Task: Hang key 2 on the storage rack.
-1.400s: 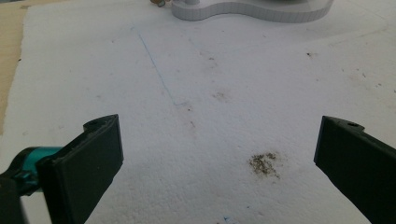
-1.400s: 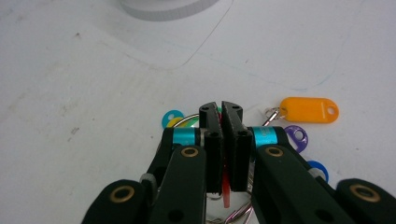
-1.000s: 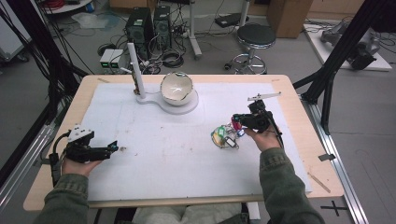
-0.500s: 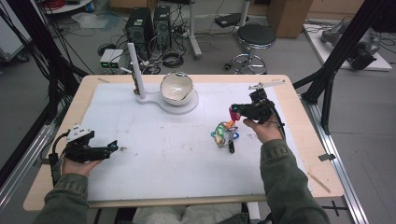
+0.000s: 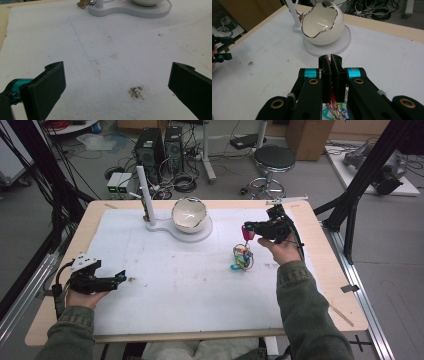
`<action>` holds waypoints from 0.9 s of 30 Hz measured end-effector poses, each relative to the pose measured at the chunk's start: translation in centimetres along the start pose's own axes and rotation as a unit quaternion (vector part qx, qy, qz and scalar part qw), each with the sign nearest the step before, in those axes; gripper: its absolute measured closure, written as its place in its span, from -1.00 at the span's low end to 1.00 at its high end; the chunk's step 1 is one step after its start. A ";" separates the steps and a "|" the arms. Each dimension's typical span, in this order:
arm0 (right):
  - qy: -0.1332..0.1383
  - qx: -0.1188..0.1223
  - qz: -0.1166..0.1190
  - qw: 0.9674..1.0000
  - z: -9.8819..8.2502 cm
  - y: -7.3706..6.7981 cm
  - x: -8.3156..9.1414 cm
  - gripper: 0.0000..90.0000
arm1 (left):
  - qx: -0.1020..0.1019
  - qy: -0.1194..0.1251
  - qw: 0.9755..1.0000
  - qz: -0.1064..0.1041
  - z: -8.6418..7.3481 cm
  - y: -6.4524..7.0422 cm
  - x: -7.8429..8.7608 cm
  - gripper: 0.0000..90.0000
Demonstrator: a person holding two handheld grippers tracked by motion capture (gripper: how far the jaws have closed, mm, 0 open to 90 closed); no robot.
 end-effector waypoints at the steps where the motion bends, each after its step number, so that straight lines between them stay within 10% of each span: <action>1: 0.003 0.001 0.004 1.000 0.2 -0.1 0.0 0.95 | 0.002 0.000 1.000 0.000 0.0 0.0 0.0 -0.96; 27: 0.013 0.036 0.034 0.999 5.6 -3.7 -1.2 0.95 | 0.001 0.002 1.000 -0.005 0.0 0.1 0.0 -0.96</action>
Point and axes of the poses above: each handheld gripper's, and its own axes: x roughly backward along the jaws, z roughly out of its top, y roughly to its right, the point moved 9 cm from there along -x, roughly forward along the jaws, and after that the axes turned 3 degrees about y, right-handed, at the moved point
